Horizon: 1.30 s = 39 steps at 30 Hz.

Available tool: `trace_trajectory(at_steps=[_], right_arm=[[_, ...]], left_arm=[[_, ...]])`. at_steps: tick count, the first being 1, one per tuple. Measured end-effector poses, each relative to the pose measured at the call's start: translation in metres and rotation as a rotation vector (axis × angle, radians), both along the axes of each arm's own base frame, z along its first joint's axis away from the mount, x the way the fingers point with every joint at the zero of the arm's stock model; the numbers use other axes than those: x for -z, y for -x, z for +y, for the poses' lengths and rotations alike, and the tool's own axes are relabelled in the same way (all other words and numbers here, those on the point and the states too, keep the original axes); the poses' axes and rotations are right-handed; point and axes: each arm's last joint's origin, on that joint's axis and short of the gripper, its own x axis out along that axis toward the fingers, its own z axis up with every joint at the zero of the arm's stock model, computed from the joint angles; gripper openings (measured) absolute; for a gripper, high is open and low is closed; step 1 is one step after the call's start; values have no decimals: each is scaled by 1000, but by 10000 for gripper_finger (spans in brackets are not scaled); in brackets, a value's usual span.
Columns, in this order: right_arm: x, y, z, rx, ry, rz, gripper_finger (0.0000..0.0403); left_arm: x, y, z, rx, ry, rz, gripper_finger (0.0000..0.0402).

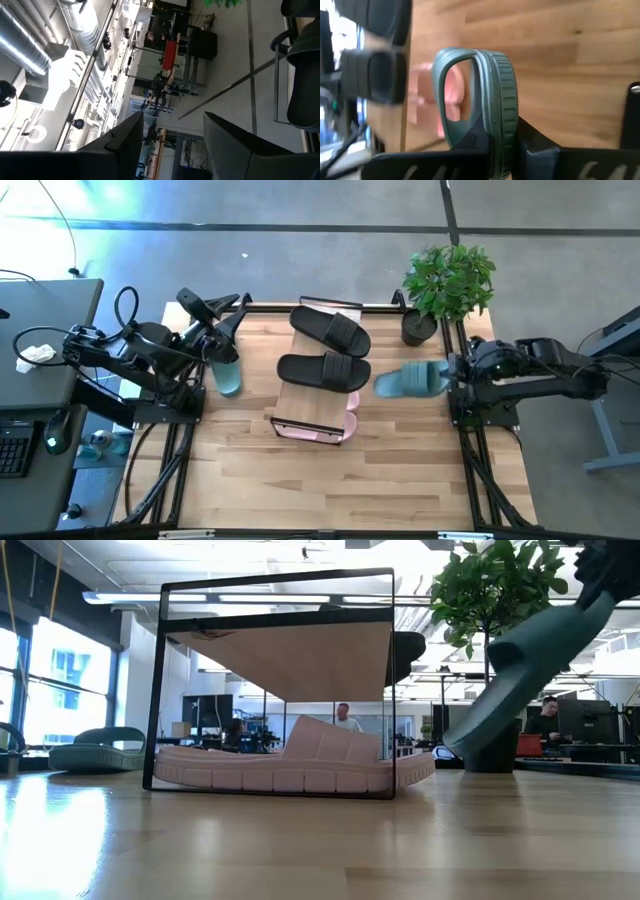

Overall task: Pick and place slides into the shelf
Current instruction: Put the right green slide under the shelf

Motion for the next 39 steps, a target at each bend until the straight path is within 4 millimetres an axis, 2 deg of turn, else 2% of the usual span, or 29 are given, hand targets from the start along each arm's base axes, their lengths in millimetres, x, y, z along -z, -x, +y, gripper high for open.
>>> trace_trajectory(at_steps=[4,7,13,17,24,26,30,39], right_arm=[[2,0,-3,125,27,24,5],[3,-8,-4,173,33,53,5],[8,-44,-4,178,26,155,5],[11,-64,-3,162,8,158,5],[21,-71,-8,281,16,233,5],[32,-77,-10,290,-14,210,5],[67,-92,-13,329,-74,155,5],[122,-80,-17,401,-155,257,5]], left_arm=[[0,0,0,0,4,-5,190],[1,0,0,1,23,-29,188],[6,-1,-1,45,59,-27,179],[12,-2,-2,90,85,-2,171],[20,-1,-2,100,115,42,157],[21,-1,-2,117,124,54,153],[25,-1,-3,151,138,81,149],[26,-1,-3,172,141,103,150]])
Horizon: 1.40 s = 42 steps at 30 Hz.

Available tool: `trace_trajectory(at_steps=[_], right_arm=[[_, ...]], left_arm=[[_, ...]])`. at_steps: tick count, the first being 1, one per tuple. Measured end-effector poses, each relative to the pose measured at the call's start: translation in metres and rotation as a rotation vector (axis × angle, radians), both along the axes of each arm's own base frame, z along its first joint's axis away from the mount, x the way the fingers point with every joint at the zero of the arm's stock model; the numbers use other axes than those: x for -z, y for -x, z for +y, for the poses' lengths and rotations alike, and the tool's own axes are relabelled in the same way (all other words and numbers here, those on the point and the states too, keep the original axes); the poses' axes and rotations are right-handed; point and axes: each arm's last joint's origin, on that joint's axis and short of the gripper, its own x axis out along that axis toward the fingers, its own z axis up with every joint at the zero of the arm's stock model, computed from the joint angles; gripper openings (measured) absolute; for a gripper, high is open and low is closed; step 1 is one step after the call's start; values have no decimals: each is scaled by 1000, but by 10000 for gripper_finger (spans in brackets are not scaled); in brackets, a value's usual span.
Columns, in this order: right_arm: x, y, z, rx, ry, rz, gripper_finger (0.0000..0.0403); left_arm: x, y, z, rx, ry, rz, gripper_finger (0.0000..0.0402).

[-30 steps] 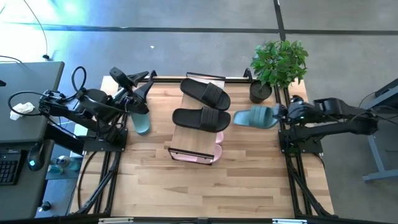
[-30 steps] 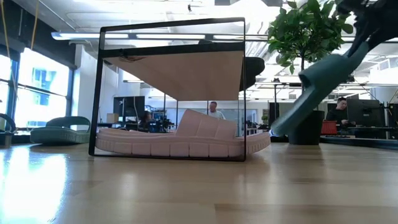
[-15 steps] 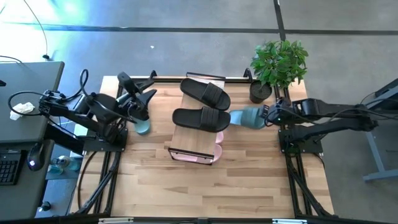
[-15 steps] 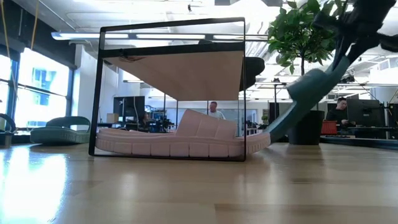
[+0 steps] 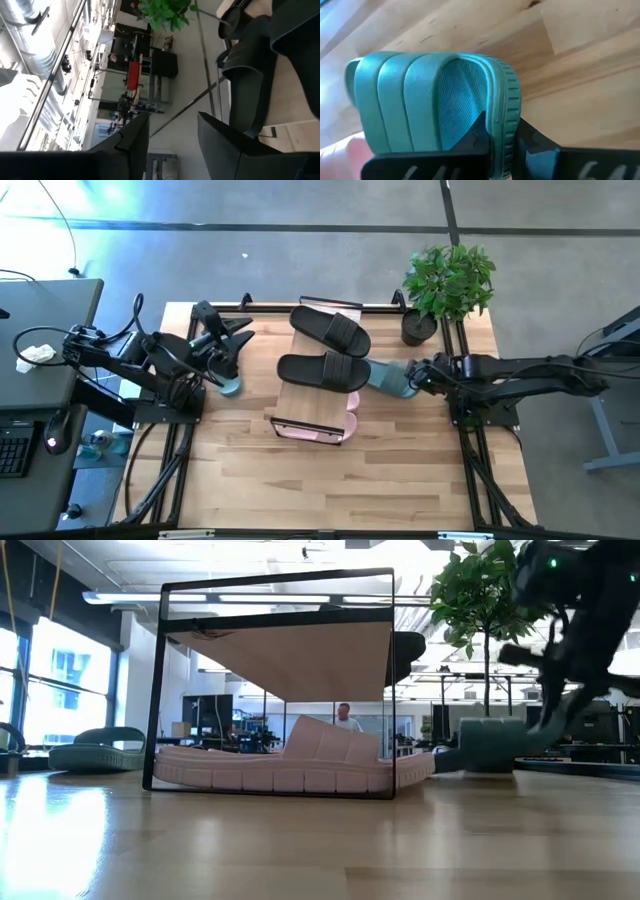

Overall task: Pick and place slides into the shelf
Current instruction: Put the right green slide under the shelf

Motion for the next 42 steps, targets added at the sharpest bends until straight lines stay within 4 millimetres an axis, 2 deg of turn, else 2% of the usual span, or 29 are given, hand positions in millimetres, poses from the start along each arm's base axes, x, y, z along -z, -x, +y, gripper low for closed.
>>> trace_trajectory(at_steps=[6,12,19,25,37,42], right_arm=[[17,-1,-7,26,61,-38,5],[24,-6,-14,-12,37,1,5],[35,-30,-28,-87,66,-43,5],[46,-40,-40,-143,74,-43,5],[54,-59,-63,-234,125,-156,5],[53,-75,-70,-305,136,-159,5]], left_arm=[[0,0,0,21,6,0,144],[0,0,0,20,9,-2,142],[0,0,0,14,36,-34,142],[0,0,0,8,66,-61,143],[0,-1,-1,14,86,-75,140],[0,-1,-1,14,86,-75,138]])
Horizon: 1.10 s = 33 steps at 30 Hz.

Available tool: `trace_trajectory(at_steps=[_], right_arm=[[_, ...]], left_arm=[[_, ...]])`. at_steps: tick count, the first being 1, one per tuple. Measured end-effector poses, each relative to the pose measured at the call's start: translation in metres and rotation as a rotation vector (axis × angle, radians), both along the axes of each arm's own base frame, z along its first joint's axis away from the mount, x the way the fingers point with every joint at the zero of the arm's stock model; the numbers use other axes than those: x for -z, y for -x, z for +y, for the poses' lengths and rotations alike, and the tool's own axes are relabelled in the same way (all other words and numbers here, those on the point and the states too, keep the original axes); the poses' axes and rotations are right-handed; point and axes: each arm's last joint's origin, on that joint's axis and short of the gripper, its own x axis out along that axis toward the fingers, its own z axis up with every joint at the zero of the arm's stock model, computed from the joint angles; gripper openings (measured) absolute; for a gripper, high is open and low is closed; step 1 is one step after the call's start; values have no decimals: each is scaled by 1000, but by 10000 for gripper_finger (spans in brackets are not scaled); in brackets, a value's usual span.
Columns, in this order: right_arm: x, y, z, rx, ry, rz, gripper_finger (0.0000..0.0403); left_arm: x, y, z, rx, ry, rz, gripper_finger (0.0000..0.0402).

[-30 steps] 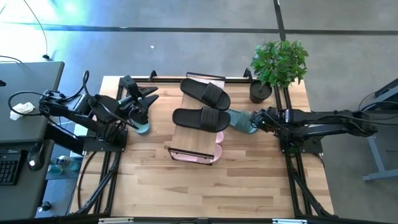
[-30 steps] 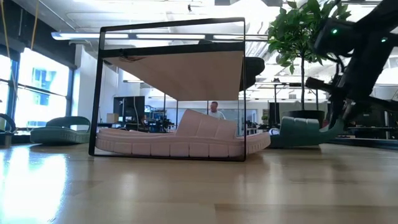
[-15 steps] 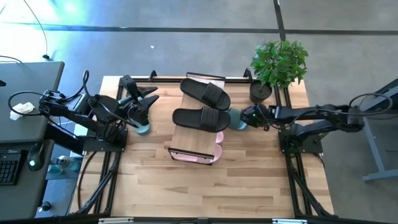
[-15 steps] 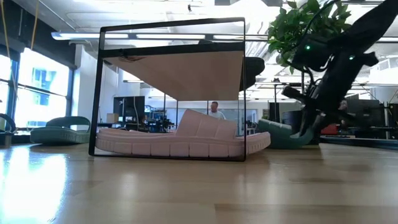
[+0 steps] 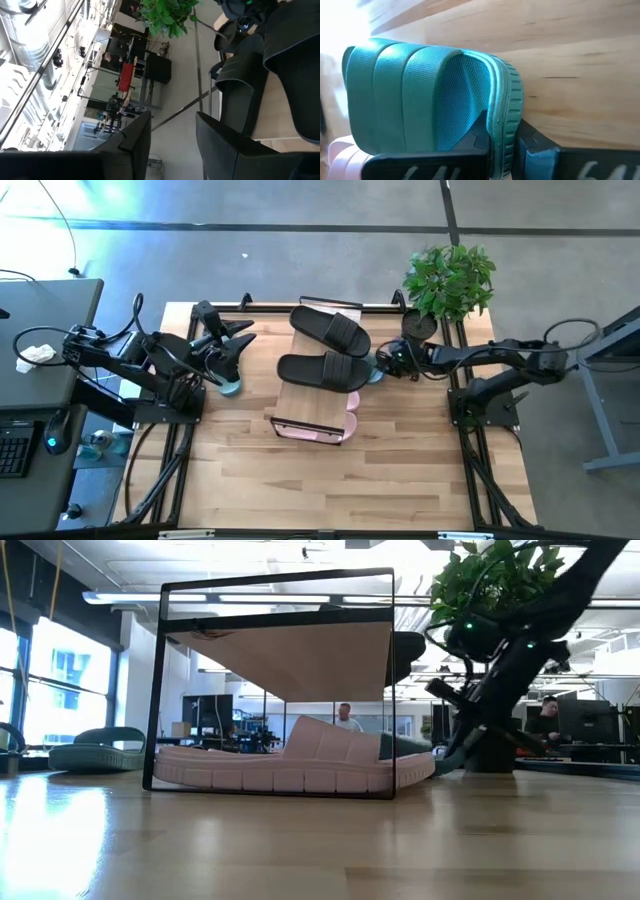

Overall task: Pick and place slides into the shelf
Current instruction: Put the right green slide under the shelf

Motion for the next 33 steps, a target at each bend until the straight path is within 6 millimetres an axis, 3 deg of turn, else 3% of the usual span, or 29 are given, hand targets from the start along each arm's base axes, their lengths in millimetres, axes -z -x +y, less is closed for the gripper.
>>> trace_trajectory(at_steps=[18,33], right_arm=[[4,-59,-25,-167,-5,-10,5],[5,-67,-20,-210,-35,-35,5]], left_arm=[[0,0,0,-5,18,-17,138],[0,0,0,-10,34,-32,138]])
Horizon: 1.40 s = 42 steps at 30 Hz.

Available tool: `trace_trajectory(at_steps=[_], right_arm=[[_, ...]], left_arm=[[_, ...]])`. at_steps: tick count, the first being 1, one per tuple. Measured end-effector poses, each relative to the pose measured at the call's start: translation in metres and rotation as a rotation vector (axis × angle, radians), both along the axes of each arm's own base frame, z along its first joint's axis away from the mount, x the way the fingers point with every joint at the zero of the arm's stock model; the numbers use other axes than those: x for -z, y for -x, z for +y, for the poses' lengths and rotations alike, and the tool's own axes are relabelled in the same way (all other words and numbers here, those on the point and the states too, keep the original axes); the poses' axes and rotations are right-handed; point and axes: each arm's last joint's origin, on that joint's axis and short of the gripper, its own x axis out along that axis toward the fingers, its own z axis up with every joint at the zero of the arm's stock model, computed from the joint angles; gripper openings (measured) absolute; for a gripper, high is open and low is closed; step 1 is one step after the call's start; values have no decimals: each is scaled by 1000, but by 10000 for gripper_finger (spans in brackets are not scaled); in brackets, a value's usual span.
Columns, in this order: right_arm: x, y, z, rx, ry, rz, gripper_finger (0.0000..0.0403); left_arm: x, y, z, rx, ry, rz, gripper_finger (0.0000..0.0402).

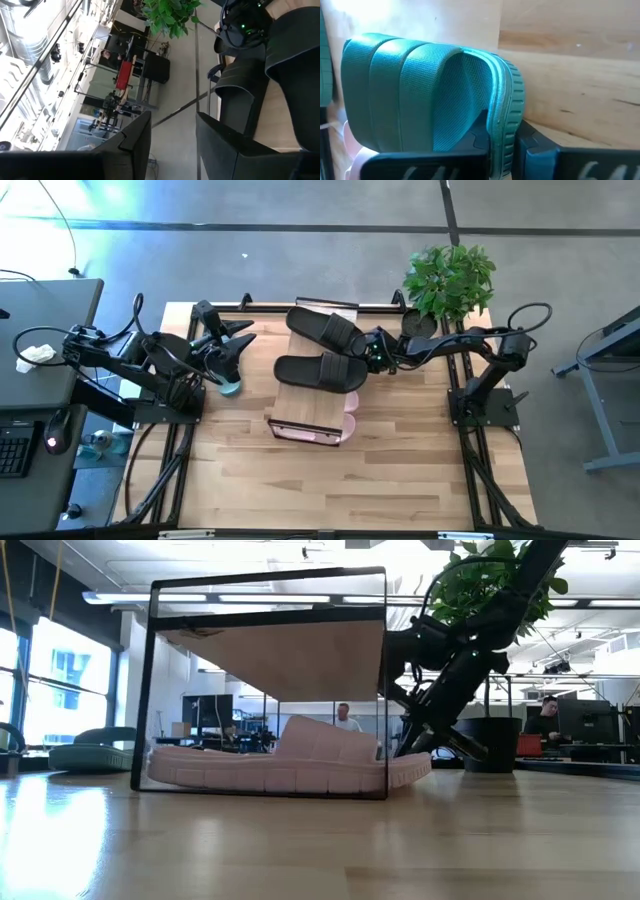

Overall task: Pick and place slides into the shelf
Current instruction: Put the right green slide under the shelf, then put the green slide under the shelf

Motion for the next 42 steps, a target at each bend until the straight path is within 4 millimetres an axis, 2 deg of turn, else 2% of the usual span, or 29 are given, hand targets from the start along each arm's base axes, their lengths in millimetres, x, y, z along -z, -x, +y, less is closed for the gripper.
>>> trace_trajectory(at_steps=[3,12,19,25,33,37,42], right_arm=[[0,0,0,-8,-9,-4,24],[2,1,2,-24,-21,7,120],[-2,1,2,-15,16,8,162],[-16,11,6,26,79,64,177],[-24,24,12,37,93,165,179],[-37,27,17,44,162,150,179],[-58,35,25,30,193,106,179]], left_arm=[[0,0,0,0,0,0,138],[0,0,0,0,0,0,138],[0,0,0,-4,0,-1,138],[1,1,1,-25,-7,9,138],[4,2,1,-31,4,23,138],[7,3,1,-49,40,22,138],[20,12,4,-183,61,72,138]])
